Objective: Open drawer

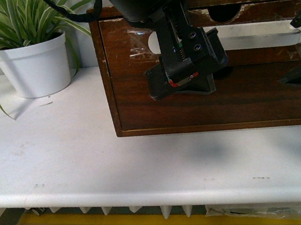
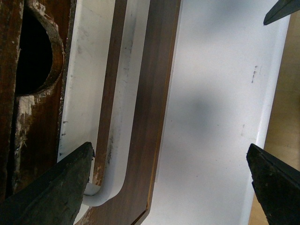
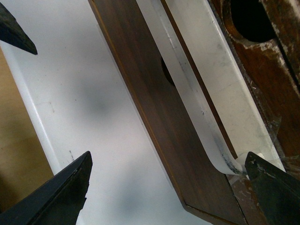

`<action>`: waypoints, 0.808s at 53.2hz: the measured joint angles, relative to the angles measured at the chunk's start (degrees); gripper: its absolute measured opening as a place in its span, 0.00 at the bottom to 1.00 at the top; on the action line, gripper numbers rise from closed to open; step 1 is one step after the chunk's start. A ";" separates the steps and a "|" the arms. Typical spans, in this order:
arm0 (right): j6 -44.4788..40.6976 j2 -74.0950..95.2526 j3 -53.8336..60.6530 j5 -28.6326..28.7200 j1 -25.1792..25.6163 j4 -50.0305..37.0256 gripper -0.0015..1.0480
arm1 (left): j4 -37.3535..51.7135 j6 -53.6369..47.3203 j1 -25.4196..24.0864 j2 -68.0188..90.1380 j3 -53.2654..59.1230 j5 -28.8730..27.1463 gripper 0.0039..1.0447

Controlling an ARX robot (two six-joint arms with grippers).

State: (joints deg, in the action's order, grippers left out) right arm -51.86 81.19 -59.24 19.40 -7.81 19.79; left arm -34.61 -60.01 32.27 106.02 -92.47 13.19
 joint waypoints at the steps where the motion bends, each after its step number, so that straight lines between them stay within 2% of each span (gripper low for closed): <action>1: 0.04 0.20 -0.04 -0.02 -0.02 -0.11 0.91 | -0.04 0.00 -0.02 0.11 -0.15 -0.09 0.94; 43: 0.35 3.48 -1.88 -0.63 -1.38 0.79 0.91 | -1.99 -0.96 -0.07 1.46 -0.72 0.55 0.94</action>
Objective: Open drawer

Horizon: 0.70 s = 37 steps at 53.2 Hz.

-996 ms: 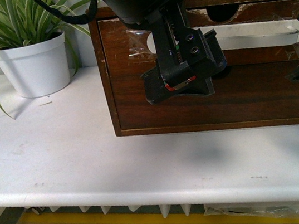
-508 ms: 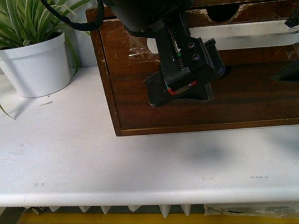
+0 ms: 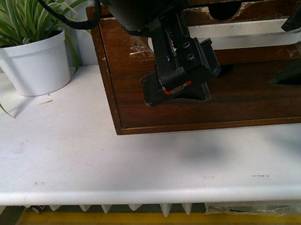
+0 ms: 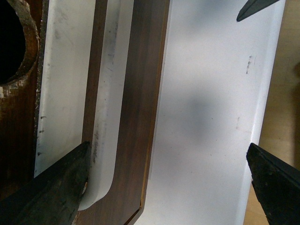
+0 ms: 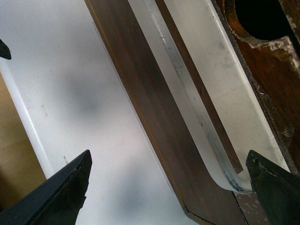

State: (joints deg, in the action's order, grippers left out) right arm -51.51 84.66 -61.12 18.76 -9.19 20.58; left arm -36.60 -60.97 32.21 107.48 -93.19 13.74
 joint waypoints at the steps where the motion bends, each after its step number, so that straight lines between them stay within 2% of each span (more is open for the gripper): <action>1: -0.02 0.00 0.00 0.04 -0.04 0.09 0.91 | -0.17 -0.09 0.00 0.00 0.00 0.04 0.94; 37: -0.42 3.30 -1.90 2.23 -0.37 -0.33 0.91 | 0.09 -0.26 -0.39 -0.04 0.31 -0.09 0.94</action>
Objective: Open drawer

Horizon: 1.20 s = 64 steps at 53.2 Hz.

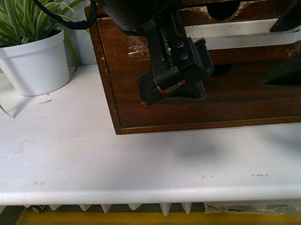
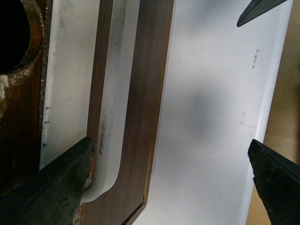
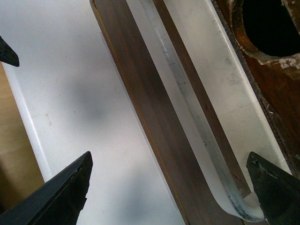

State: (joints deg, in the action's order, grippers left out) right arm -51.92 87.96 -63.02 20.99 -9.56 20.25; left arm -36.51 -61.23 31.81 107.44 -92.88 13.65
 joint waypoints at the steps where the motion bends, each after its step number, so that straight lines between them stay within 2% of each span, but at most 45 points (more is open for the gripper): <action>1: -0.09 0.02 -0.04 0.15 0.00 0.26 0.91 | -0.15 -0.04 -0.02 -0.02 0.00 0.07 0.94; 35: -6.91 -1.22 -1.14 4.02 -0.33 10.45 0.91 | -9.25 -6.34 0.52 -2.56 0.50 0.55 0.95; 64: -11.30 -6.03 2.40 6.80 -1.88 16.61 0.91 | -12.33 -8.57 1.95 -8.37 6.62 1.53 0.95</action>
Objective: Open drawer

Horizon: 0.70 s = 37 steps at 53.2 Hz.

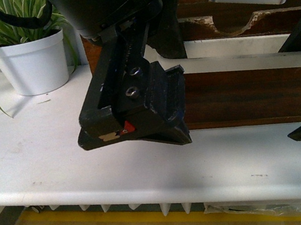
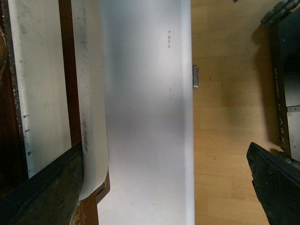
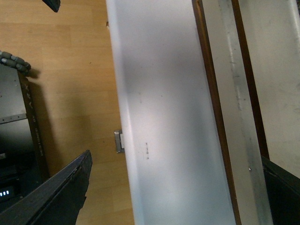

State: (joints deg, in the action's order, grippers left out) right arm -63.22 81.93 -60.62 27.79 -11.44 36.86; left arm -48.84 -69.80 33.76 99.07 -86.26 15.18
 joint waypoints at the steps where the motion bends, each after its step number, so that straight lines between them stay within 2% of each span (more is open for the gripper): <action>1: -0.02 -0.15 0.17 0.17 -0.15 0.07 0.91 | -0.11 -0.11 0.02 -0.42 0.48 0.15 0.95; 20: -0.20 -3.32 3.06 0.59 -1.64 0.57 0.91 | 1.20 -0.52 1.20 -4.52 5.51 -0.15 0.95; 37: 3.58 -6.91 4.15 2.01 -0.31 -3.39 0.91 | 11.93 5.44 1.22 -8.57 9.92 0.13 0.94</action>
State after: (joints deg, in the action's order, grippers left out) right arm -59.64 75.02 -56.47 29.80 -11.75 33.47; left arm -36.91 -64.36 34.98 90.50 -76.34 15.31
